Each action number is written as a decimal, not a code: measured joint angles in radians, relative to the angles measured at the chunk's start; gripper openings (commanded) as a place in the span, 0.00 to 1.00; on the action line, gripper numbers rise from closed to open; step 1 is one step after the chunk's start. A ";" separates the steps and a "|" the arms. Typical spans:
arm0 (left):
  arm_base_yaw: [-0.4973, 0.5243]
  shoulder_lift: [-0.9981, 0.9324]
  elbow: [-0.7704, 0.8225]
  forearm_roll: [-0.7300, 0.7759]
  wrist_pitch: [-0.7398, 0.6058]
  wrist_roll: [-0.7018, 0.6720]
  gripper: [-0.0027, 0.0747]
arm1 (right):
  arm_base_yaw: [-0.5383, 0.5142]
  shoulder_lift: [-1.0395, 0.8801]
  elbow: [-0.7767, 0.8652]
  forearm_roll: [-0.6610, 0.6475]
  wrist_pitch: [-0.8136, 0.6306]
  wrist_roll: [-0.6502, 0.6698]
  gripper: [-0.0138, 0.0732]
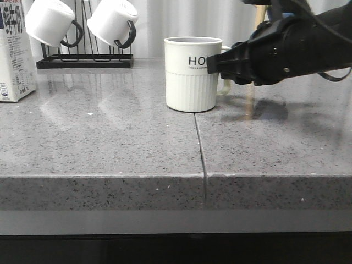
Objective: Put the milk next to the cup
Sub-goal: 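Release the mug handle and withdraw the right gripper, then move the left gripper to the milk carton and close on it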
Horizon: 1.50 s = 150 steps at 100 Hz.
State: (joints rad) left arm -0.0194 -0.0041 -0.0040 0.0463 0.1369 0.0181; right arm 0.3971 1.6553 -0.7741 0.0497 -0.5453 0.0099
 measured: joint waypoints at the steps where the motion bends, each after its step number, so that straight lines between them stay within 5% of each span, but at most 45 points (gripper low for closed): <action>1: 0.000 0.000 0.000 0.000 0.000 0.000 0.01 | 0.000 -0.004 0.005 0.000 0.000 0.000 0.46; 17: 0.000 0.000 0.000 0.000 0.000 0.000 0.01 | 0.000 -0.133 0.110 0.000 0.019 0.000 0.44; 36: 0.000 0.000 0.000 0.000 0.000 0.000 0.01 | 0.000 -0.355 0.222 0.000 0.150 0.000 0.19; 51: 0.000 0.000 0.000 0.000 0.000 0.000 0.01 | 0.000 -0.567 0.273 0.000 0.317 0.000 0.10; 110: 0.000 0.000 0.000 0.000 0.000 0.000 0.01 | 0.000 -1.305 0.286 0.000 0.980 0.000 0.10; 150: 0.000 0.000 0.000 0.008 0.000 0.000 0.01 | 0.000 -1.480 0.286 0.000 1.128 0.000 0.10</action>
State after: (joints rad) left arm -0.0194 -0.0041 -0.0040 0.0541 0.1369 0.0181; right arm 0.3971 0.1756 -0.4885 0.0497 0.5832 0.0099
